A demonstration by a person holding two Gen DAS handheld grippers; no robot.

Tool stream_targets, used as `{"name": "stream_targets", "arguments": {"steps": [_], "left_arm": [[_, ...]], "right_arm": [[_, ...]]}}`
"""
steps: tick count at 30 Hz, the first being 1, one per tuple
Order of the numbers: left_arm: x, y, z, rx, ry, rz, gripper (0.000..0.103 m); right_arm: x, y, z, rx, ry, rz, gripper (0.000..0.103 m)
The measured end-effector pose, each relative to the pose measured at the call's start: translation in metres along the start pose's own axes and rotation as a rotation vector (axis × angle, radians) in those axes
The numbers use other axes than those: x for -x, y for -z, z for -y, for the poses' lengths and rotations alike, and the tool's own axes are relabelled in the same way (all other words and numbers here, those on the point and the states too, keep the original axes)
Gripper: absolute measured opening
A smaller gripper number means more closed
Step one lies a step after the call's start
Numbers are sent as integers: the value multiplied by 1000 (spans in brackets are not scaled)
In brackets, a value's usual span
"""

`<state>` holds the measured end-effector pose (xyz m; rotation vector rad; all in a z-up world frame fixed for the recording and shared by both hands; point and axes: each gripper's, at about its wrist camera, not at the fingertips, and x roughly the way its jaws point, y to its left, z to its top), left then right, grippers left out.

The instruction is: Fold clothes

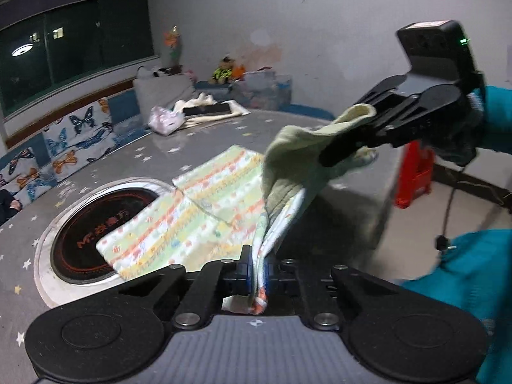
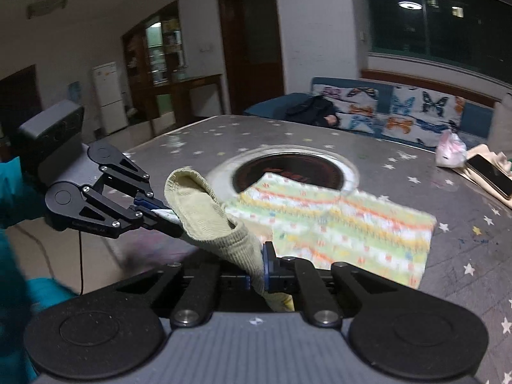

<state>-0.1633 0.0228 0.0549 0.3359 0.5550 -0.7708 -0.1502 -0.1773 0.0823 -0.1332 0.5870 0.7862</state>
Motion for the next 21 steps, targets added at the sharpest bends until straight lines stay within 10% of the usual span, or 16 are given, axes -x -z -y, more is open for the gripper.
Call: {"name": "stream_targets", "arguments": {"steps": [21], "left_arm": [[-76, -32, -141, 309, -110, -56, 7]], "right_arm": [[-127, -96, 66, 99, 37, -72, 5]]}}
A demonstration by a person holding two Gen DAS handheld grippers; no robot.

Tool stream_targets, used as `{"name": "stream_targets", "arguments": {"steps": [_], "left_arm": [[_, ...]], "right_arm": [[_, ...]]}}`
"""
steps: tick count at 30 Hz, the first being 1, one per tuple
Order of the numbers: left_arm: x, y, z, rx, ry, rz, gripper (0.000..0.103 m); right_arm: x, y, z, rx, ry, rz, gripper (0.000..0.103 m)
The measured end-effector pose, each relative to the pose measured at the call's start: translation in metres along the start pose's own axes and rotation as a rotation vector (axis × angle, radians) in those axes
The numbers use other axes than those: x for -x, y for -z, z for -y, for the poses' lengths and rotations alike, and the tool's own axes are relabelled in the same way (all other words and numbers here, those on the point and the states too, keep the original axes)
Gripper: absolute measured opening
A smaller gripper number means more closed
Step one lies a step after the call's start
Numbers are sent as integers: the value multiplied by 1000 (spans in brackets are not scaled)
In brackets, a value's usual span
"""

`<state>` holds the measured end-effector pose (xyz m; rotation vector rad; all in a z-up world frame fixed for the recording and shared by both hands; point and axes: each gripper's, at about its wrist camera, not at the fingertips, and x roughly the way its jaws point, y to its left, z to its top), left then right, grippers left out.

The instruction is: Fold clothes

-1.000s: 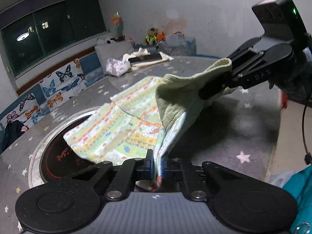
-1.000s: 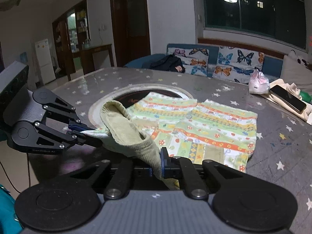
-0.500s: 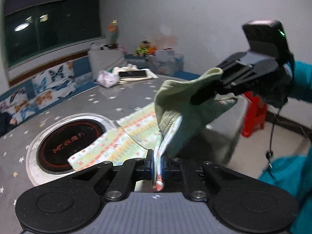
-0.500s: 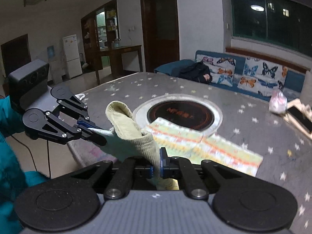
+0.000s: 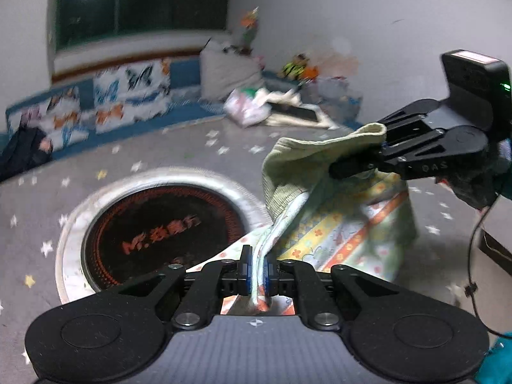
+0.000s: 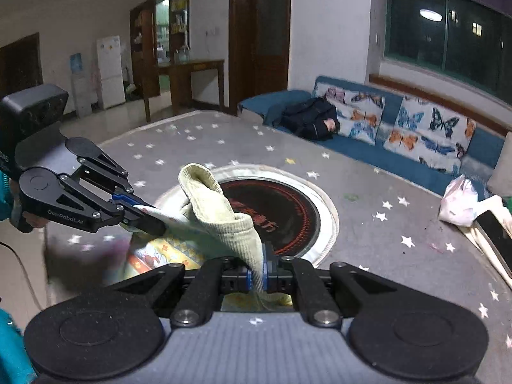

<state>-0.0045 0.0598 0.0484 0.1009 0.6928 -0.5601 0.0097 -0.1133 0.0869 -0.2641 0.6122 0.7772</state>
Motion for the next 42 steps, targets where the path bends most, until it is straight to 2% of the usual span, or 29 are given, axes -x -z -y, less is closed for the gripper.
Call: {"name": "stream_targets", "arguments": {"steps": [7, 9, 11, 14, 18, 22, 24, 29, 33, 38, 42], "left_arm": [[-57, 9, -42, 122, -52, -105, 8], [-63, 11, -46, 138, -61, -116, 11], [-65, 13, -48, 150, -64, -113, 14], [-64, 13, -51, 162, -82, -109, 25], [-64, 15, -57, 188, -105, -102, 27], [-64, 16, -62, 213, -114, -96, 27], [-64, 15, -61, 217, -122, -96, 27], [-63, 15, -65, 234, -152, -95, 27], [-60, 13, -69, 252, -183, -92, 27], [-56, 4, -60, 238, -203, -70, 27], [-57, -4, -44, 208, -178, -54, 27]], "right_arm": [[-84, 14, 27, -79, 34, -72, 7], [-100, 21, 33, -104, 59, -81, 13], [-105, 28, 37, -127, 90, -78, 25], [-93, 32, 42, -149, 158, -52, 28], [-64, 38, 45, -181, 203, -11, 28], [-45, 53, 34, -201, 157, -12, 27], [-43, 65, 31, -210, 166, -33, 26], [-44, 86, 58, -329, 218, -41, 21], [-36, 78, 68, -344, 269, -10, 20], [-50, 61, 56, -307, 200, 24, 20], [-81, 54, 52, -291, 170, -19, 20]]}}
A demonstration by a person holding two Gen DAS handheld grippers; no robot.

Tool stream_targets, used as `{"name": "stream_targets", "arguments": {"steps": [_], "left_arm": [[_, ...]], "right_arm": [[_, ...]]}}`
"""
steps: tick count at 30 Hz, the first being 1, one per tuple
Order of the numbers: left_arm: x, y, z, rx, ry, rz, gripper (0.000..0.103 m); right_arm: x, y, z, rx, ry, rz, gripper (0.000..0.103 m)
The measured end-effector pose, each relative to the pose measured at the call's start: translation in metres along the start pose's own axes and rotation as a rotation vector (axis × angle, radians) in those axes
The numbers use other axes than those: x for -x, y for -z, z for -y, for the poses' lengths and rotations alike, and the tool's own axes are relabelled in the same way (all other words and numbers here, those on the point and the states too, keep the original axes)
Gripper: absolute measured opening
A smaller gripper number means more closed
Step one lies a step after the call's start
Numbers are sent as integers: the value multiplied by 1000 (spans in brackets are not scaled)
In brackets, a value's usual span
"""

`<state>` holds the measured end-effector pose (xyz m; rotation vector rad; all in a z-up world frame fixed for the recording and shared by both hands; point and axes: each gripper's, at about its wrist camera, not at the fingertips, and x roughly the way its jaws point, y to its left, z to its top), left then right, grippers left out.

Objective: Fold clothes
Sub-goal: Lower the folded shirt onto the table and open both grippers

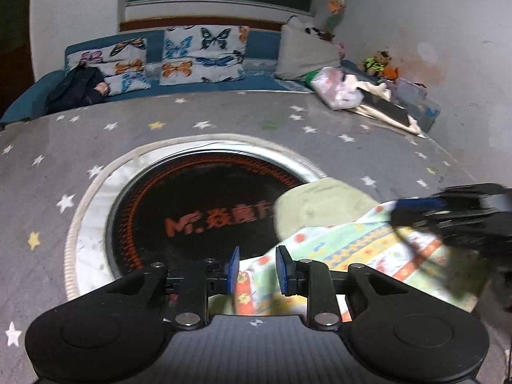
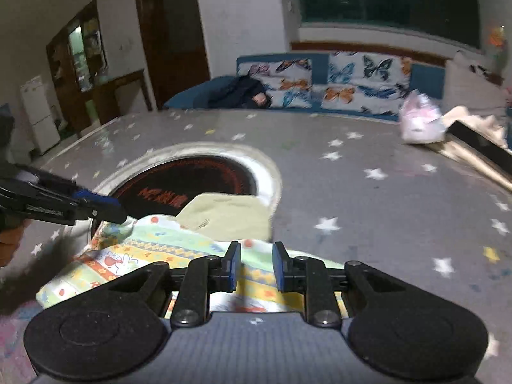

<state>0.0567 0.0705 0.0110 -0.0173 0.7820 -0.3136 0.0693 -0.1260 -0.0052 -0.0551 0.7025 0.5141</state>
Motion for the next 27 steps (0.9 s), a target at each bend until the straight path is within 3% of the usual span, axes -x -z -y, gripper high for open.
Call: {"name": "stream_targets", "arguments": {"steps": [7, 14, 21, 27], "left_arm": [[-13, -8, 20, -21, 48, -16, 27], [-35, -9, 34, -32, 63, -41, 27], [-31, -9, 35, -24, 60, -23, 28], [-35, -5, 44, -59, 39, -20, 27]], "right_arm": [[-14, -6, 6, -65, 42, -13, 19], [0, 1, -21, 36, -25, -2, 19], [12, 10, -51, 135, -65, 18, 20], [20, 29, -70, 191, -89, -17, 21]]}}
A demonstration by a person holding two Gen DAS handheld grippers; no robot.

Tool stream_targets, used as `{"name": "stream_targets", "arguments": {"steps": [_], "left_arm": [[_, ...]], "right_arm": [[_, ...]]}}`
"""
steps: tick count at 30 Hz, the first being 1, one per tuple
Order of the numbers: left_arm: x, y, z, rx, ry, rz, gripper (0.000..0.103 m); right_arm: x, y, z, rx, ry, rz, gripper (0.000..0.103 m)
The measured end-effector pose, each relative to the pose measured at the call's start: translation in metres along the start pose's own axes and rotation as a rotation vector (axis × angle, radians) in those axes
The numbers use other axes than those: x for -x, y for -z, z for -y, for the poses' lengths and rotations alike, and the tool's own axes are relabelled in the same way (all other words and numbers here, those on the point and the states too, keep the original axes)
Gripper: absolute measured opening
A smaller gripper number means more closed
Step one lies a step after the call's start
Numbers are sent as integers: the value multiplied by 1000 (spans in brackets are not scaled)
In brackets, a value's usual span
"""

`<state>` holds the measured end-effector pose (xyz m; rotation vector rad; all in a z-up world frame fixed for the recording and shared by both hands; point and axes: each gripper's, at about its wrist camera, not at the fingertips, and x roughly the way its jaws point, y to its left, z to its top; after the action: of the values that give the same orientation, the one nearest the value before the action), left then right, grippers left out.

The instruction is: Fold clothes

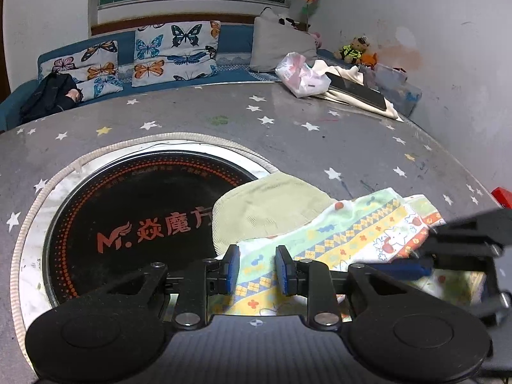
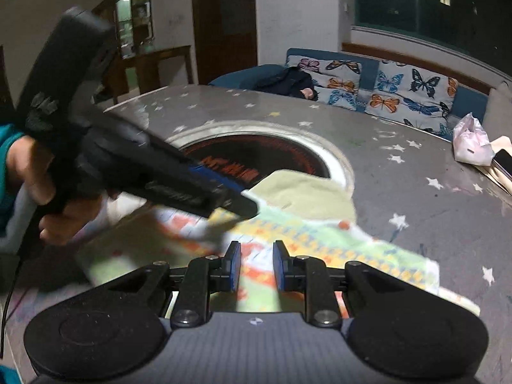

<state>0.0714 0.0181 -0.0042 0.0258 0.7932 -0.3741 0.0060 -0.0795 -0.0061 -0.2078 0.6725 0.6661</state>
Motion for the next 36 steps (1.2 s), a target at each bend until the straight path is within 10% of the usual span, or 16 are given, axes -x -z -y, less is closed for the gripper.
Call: {"name": "stream_targets", "arguments": {"steps": [14, 24, 36], "left_arm": [[9, 4, 0, -8, -39, 16, 28], [71, 48, 40, -145, 39, 63, 28], [90, 93, 27, -82, 26, 43, 29]], "right_arm": [[54, 44, -28, 18, -7, -13, 21], [81, 54, 4, -130, 79, 32, 21], [102, 83, 36, -230, 179, -15, 21]]}}
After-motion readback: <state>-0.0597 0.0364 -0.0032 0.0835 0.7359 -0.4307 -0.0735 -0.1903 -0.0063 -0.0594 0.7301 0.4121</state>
